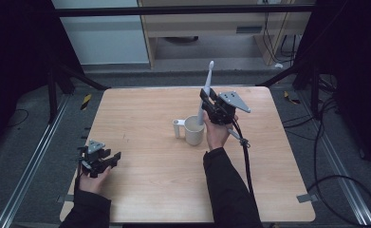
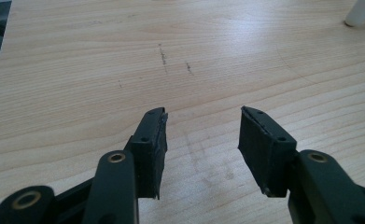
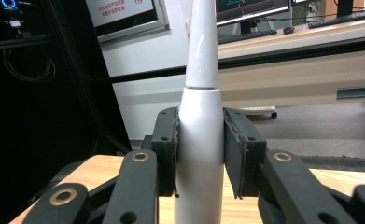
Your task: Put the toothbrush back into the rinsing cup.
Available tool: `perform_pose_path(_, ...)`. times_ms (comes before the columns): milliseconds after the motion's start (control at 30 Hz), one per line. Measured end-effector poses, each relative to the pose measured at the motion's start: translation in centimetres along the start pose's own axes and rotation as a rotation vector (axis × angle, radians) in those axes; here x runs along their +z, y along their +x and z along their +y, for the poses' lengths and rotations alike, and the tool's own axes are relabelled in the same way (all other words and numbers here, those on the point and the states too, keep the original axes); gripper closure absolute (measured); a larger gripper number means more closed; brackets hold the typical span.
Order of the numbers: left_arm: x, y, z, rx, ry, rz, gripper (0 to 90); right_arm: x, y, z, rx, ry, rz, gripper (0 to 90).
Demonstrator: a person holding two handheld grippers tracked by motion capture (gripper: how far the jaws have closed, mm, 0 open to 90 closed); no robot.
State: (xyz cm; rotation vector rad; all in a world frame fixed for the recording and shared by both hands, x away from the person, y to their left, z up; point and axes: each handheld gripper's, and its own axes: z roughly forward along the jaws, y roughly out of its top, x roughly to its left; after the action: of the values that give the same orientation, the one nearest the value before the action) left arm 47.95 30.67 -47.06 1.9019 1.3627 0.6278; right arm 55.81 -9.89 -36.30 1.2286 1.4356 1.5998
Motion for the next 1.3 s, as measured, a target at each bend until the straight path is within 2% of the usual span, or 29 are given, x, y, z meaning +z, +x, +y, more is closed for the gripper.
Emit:
perform_pose_path(467, 0.0, 0.0, 0.0, 0.000, -0.001, 0.000, 50.2, 0.5, -0.1, -1.1, -0.005, 0.014, 0.000, 67.5)
perform_pose_path(933, -0.1, 0.0, 0.0, 0.001, -0.002, 0.001, 50.2, 1.5, 0.2, -2.5, -0.037, 0.074, -0.016, 67.5)
perform_pose_path(1067, -0.1, 0.0, 0.0, 0.002, -0.002, 0.001, 50.3, 1.6, 0.2, -3.0, -0.029, 0.074, -0.019, 67.5)
perform_pose_path(1300, 0.0, 0.0, 0.0, 0.001, -0.003, 0.002, 50.2, 1.7, 0.0, -4.3, -0.034, 0.123, -0.026, 67.5)
